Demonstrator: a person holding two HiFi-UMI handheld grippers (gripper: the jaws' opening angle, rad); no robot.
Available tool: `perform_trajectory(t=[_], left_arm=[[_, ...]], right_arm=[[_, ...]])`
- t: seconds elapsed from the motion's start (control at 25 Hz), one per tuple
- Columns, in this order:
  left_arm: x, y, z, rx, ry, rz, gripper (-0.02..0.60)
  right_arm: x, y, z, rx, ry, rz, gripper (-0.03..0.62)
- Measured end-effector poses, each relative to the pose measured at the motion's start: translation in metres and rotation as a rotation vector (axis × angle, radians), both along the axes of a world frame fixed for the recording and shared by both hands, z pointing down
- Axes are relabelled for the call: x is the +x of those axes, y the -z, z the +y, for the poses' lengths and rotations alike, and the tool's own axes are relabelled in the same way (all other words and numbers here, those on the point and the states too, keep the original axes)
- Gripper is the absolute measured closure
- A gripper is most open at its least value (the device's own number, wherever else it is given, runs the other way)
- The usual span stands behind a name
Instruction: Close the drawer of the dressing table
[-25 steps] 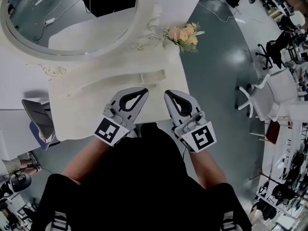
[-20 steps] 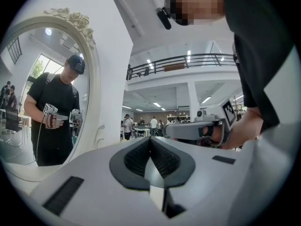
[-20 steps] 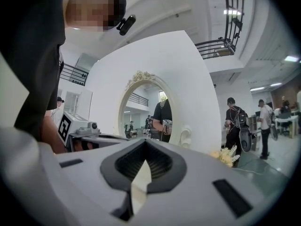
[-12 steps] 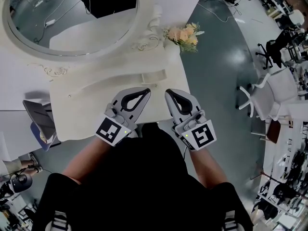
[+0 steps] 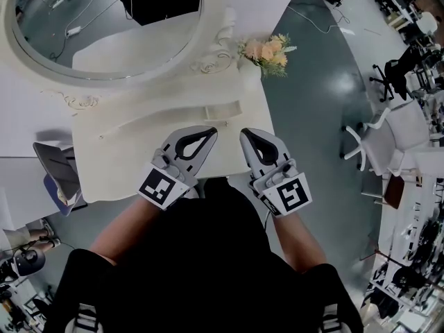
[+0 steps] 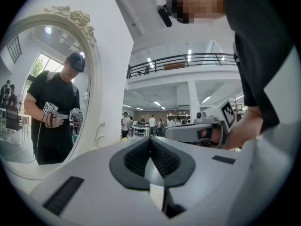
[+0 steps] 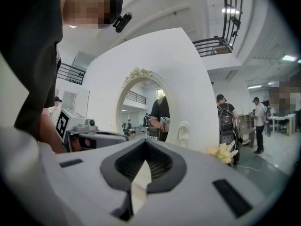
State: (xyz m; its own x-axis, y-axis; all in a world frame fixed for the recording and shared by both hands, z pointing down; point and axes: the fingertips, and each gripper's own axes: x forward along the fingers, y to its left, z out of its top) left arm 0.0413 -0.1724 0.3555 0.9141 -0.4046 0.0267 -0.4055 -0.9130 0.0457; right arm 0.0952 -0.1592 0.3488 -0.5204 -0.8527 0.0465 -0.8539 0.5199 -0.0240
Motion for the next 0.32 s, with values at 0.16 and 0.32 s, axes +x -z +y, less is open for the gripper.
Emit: perform_trajectory(t=[0.16,0.32], left_arm=[[0.0005,0.0002,0.0000,0.000,0.000,-0.001,0.588],[0.0026,0.0013,0.0000,0.006,-0.003,0.002,0.588]], right_arm=[[-0.0009,-0.0011,0.0006,-0.002,0.001,0.002,0.592],[-0.0005,-0.0023,-0.0004,-0.004,0.002,0.002,0.592]])
